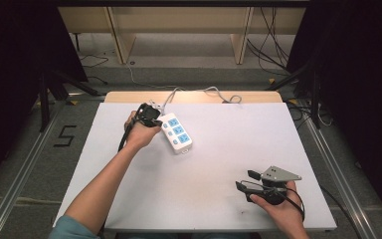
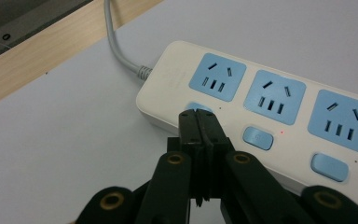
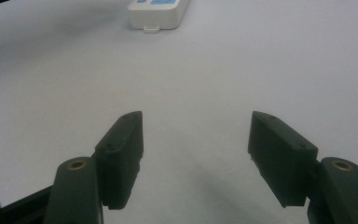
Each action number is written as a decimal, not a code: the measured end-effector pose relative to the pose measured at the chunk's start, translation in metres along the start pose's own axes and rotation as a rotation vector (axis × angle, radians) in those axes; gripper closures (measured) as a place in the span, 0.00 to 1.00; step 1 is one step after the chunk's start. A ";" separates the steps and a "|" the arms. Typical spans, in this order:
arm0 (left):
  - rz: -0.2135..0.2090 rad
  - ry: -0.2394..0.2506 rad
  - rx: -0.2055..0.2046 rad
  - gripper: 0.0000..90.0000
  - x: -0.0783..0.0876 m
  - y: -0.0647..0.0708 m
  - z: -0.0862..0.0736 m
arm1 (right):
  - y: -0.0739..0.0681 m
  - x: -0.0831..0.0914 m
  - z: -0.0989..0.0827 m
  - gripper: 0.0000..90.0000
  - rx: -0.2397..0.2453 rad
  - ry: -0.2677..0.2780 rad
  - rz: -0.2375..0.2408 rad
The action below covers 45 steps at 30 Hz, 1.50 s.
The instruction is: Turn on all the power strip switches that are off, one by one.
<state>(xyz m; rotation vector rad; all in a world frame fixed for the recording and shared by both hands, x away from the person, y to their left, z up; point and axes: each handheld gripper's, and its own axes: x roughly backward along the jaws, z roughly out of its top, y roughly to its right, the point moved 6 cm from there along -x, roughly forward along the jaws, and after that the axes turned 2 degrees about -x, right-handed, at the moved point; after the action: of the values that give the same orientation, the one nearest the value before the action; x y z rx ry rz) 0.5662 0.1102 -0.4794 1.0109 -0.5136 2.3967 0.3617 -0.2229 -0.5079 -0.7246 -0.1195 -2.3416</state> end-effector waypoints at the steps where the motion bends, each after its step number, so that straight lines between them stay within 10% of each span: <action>1: -0.001 0.002 0.003 1.00 -0.001 0.000 0.001 | 0.000 0.000 0.000 0.41 0.000 -0.001 -0.001; 45: -0.006 -0.001 -0.016 1.00 -0.020 0.003 0.019 | 0.000 -0.001 -0.001 0.41 0.001 -0.008 0.002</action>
<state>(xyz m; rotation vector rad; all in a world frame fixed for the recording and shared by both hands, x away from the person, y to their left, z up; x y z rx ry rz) 0.5872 0.0922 -0.4823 1.0054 -0.5287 2.3826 0.3619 -0.2230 -0.5089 -0.7331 -0.1239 -2.3370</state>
